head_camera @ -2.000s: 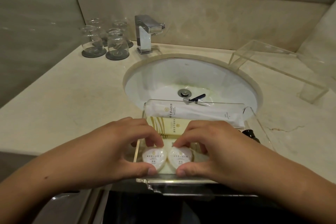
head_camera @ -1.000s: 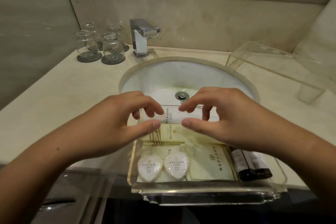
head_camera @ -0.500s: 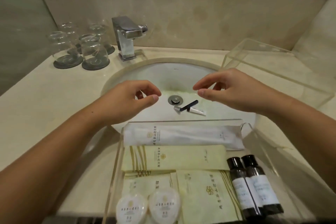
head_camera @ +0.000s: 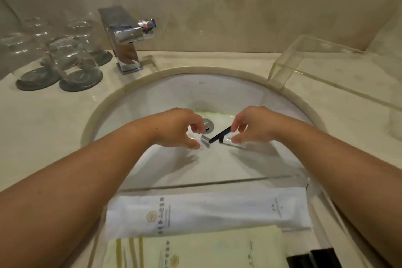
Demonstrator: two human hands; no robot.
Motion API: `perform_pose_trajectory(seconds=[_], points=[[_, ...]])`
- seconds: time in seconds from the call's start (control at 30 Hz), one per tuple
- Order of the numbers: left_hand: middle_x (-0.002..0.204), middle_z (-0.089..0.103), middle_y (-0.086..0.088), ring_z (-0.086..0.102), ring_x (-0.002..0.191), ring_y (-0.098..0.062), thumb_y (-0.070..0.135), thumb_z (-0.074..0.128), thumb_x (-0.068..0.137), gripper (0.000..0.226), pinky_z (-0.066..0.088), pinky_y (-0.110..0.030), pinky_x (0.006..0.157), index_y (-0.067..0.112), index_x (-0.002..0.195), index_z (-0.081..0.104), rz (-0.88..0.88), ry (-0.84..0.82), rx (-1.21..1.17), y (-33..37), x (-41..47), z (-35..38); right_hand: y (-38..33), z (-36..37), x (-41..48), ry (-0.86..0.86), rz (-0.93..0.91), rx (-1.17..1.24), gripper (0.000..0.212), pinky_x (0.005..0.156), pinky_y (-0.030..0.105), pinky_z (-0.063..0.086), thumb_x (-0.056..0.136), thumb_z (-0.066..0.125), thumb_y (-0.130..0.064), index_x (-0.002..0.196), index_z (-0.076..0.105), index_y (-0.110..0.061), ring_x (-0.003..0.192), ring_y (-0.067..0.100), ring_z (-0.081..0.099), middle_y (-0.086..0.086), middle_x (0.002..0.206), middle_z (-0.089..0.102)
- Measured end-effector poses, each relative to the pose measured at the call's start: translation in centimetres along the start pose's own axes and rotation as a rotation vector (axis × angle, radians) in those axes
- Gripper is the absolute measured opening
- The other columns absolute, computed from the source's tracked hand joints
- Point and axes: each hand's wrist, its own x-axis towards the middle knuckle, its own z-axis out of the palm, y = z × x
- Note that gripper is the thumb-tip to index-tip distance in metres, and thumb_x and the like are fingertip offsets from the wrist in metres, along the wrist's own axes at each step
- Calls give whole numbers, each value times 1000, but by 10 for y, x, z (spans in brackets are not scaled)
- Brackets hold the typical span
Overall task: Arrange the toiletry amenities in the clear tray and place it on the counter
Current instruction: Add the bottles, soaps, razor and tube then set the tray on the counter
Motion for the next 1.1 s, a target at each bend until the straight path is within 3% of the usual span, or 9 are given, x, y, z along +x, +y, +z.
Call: perform_pose_trajectory(seconds=[0.07,0.23,0.4,0.63,0.8,0.97,1.1], points=[[111,58,12,56,97,-11,45,79,82,44,42,-23,80,29,120,65,12,-37,12,-4,14,6,1,4,9,-18,5,-37,37,78,27,44,81,79,-43,114,72,-28,97,14,59,-8,107,64],[109,60,12,59,100,-13,51,78,78,44,50,-28,88,31,111,56,56,-62,-19,-7,38,24,1,16,22,-66,22,-126,43,82,32,53,74,83,-46,110,70,-28,101,19,62,-4,108,62],[112,68,10,62,99,-13,47,76,81,50,52,-31,88,30,124,58,23,-79,-13,0,51,34,0,28,27,-81,30,-220,36,81,34,57,73,80,-40,104,70,-26,97,22,65,-1,103,65],[99,74,10,60,84,-9,20,56,93,37,47,-27,75,28,129,57,-54,-46,-71,5,52,21,4,10,27,6,74,-74,19,79,35,59,80,68,-37,95,74,-27,86,21,67,-2,92,71],[91,70,10,65,92,-19,22,41,100,30,48,-31,78,31,117,65,-152,-63,-212,2,50,15,6,3,23,27,86,-11,22,83,37,58,84,68,-37,98,74,-22,92,23,68,0,96,72],[89,72,9,67,80,-10,43,58,98,19,43,-22,64,31,109,67,-104,-40,-248,4,48,10,5,2,22,22,84,14,21,82,36,58,84,67,-39,97,73,-23,91,23,68,0,95,72],[79,72,9,63,62,4,41,75,87,19,38,-9,51,35,105,71,-83,-19,-154,3,45,4,6,0,22,44,79,18,21,80,35,57,84,66,-38,96,73,-22,91,22,67,0,96,72]])
